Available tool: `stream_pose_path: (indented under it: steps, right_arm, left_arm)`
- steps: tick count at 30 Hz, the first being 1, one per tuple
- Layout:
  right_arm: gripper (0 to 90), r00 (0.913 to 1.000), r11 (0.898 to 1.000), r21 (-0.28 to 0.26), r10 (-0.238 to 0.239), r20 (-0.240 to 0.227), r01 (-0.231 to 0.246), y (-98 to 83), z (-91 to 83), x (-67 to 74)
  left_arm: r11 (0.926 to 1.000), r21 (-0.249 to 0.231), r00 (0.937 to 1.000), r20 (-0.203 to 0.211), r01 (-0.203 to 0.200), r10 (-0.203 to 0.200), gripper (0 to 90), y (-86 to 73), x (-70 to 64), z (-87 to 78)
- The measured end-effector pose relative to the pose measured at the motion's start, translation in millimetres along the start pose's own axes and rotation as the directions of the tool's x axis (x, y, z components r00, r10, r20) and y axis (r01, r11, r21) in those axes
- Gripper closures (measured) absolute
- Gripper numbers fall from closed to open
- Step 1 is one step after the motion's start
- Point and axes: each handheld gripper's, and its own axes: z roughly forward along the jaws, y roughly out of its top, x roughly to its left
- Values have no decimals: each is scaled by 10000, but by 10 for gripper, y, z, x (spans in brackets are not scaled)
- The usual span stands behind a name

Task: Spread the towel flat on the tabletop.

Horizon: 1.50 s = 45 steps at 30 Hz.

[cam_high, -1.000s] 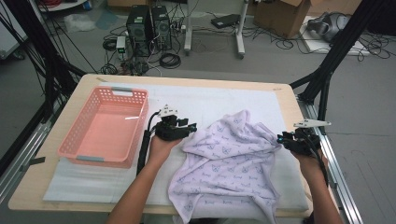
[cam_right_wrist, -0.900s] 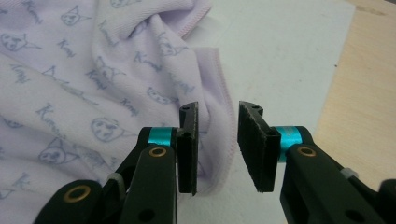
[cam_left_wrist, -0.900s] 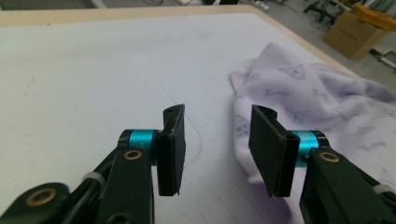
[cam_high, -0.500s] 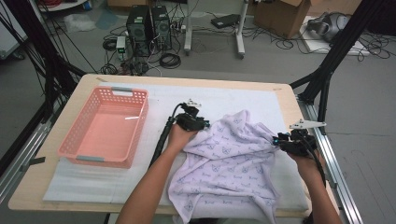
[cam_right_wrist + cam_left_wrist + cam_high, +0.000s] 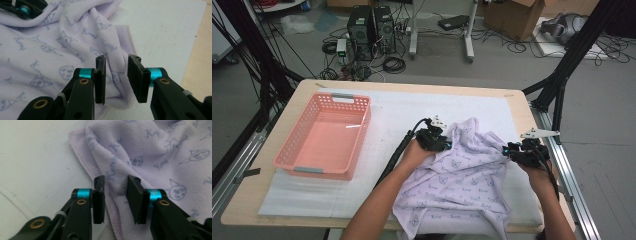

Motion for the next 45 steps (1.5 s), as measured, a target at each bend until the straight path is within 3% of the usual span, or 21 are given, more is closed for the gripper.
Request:
stream_pose_path:
  steps: [5,7,9,10,13,16,18,20,21,23,25,27,30,32,34,35,37,39,41,44,45]
  right_arm:
    - [682,9999,10000,1,-67,-85,67,20,36,38]
    - [682,9999,10000,-8,-83,-93,83,27,39,47]
    - [684,9999,10000,-11,-53,-97,53,28,37,43]
    - [683,9999,10000,-37,-50,-98,50,27,39,36]
    - [683,10000,10000,-34,29,-91,-29,30,48,29]
    - [683,10000,9999,-100,70,-46,-71,46,70,30]
    - [683,9997,9996,-179,215,81,-213,70,94,25]
    - [678,9988,9985,-329,448,181,-442,113,126,17]
    - [670,9982,9975,-413,575,176,-567,143,147,12]
    - [618,9973,9958,-568,724,139,-716,216,202,8]
    - [583,9956,9940,-557,942,-37,-942,297,297,9]
    - [560,9947,9945,-239,1021,-94,-1023,384,427,4]
    - [551,9842,9872,-321,1531,-892,-1565,473,622,-1]
    - [585,9813,9865,244,1633,-1017,-1616,492,776,24]
    - [704,9857,9857,1066,1405,-929,-1304,463,921,49]
    - [818,9867,9838,1358,1307,-966,-1170,444,964,58]
    - [847,9920,9890,1330,779,-990,-644,409,934,98]
    - [850,9927,9883,1471,570,-1061,-410,381,825,121]
    - [851,9969,9858,1673,-12,-782,143,355,669,141]
    - [850,9974,9765,2064,-538,-487,628,281,430,116]
    - [850,9965,9735,2141,-733,-400,802,247,375,102]
  left_arm:
    - [9996,138,9997,-6,239,-239,859,12,1,-28]
    - [9968,-110,9948,-640,791,-797,868,-10,57,-99]
    - [9858,-471,9798,-1120,1614,-1657,868,-65,175,-237]
    - [9823,-587,9715,-1486,1776,-1846,868,-91,222,-319]
    - [9606,-1629,9369,-2342,2253,-2595,870,-195,306,-651]
    - [9460,-2563,9092,-3122,1987,-2756,872,-294,279,-1002]
    - [9458,-2741,8954,-3558,1740,-2678,872,-367,251,-1183]
    - [9405,-2853,9009,-3331,1848,-2781,870,-440,233,-1289]
    - [9412,-2809,9080,-3159,1875,-2752,865,-467,219,-1315]
    - [9323,-3004,9200,-2685,2016,-2854,849,-530,190,-1325]
    - [9246,-3090,9174,-2543,2229,-3061,810,-561,191,-1299]
    - [9118,-3236,9082,-2454,2529,-3390,726,-570,233,-1260]
    - [8999,-3496,8891,-2761,2608,-3649,640,-588,337,-1212]
    - [8897,-3529,8714,-2873,2897,-3977,603,-604,426,-1176]
    - [8844,-3501,8636,-2866,3085,-4147,591,-614,500,-1132]
    - [8845,-3425,8633,-2821,3167,-4184,591,-610,526,-1104]
    - [8889,-3241,8698,-2676,3239,-4145,596,-585,560,-1051]
    - [9068,-2892,8832,-2686,3067,-3844,606,-542,585,-994]
    - [9169,-2680,8877,-2773,2958,-3675,601,-512,621,-933]
    - [9069,-2822,8765,-2819,3129,-3901,579,-522,698,-831]
    - [9064,-2527,8736,-2735,3385,-4025,571,-526,733,-786]
